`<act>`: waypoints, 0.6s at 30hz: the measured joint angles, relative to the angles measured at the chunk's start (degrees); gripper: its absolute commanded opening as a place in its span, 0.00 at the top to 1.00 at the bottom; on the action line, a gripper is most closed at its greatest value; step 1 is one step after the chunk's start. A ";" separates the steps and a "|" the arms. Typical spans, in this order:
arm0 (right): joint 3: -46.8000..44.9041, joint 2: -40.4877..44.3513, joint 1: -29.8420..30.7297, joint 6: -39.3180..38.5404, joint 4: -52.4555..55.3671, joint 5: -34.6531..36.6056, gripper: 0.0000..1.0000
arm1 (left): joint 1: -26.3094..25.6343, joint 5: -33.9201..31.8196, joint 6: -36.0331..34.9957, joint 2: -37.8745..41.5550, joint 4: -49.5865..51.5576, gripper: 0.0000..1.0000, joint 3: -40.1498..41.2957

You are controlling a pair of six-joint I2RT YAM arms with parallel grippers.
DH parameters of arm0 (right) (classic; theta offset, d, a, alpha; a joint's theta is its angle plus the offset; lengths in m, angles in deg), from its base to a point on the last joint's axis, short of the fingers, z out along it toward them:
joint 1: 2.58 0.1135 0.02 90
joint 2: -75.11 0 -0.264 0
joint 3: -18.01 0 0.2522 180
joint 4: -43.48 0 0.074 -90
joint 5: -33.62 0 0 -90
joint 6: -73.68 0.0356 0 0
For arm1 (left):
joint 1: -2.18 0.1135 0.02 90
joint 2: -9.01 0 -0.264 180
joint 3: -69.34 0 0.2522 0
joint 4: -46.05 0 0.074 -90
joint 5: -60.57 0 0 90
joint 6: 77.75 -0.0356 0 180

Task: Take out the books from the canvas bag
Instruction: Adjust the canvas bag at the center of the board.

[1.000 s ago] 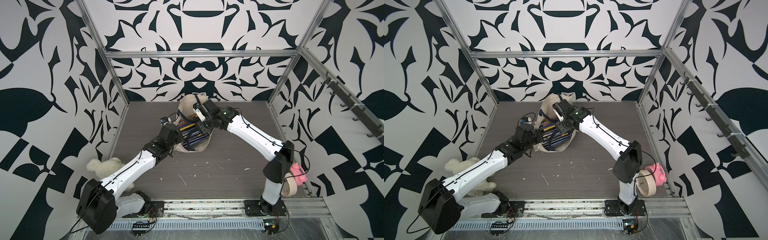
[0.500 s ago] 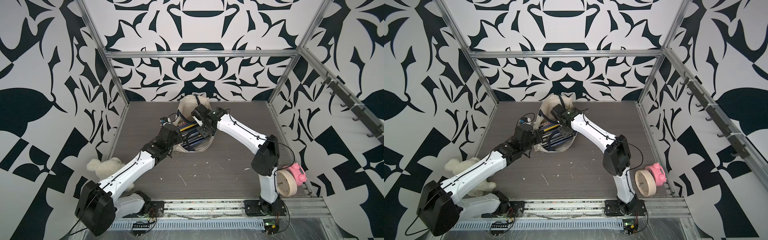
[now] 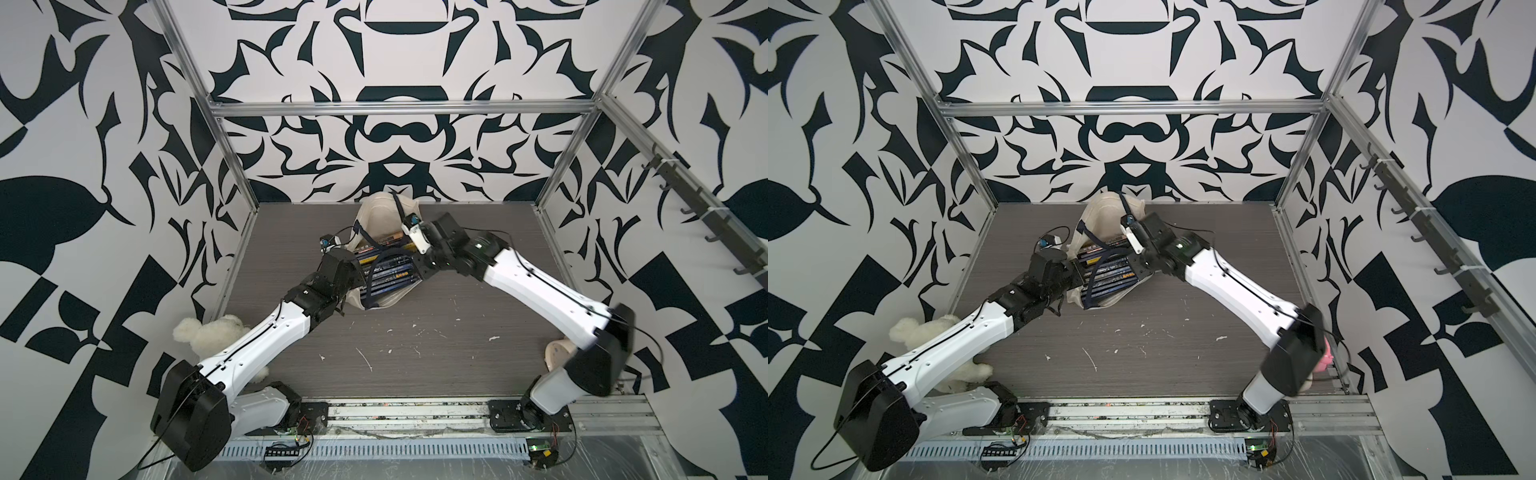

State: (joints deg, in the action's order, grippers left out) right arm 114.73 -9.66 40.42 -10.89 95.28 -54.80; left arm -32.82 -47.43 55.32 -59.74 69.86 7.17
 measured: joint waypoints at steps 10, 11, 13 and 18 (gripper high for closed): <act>-34.91 30.67 0.85 6.10 -21.42 -12.44 1.00 | -0.37 2.23 2.34 -2.16 0.44 1.00 -2.54; -37.81 32.61 0.85 6.51 -23.96 -12.79 1.00 | -0.37 2.38 2.56 -2.47 0.70 1.00 -2.93; -42.60 35.76 0.85 7.37 -28.46 -13.75 1.00 | -0.26 2.40 3.13 -3.58 1.36 1.00 -3.78; -50.16 42.21 3.10 8.15 -37.07 -14.16 1.00 | 0.85 3.17 5.27 -6.23 2.27 1.00 -5.35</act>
State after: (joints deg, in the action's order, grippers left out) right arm 64.57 32.54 43.52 -2.73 58.21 -68.96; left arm -31.97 -44.26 60.59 -65.97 72.13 1.82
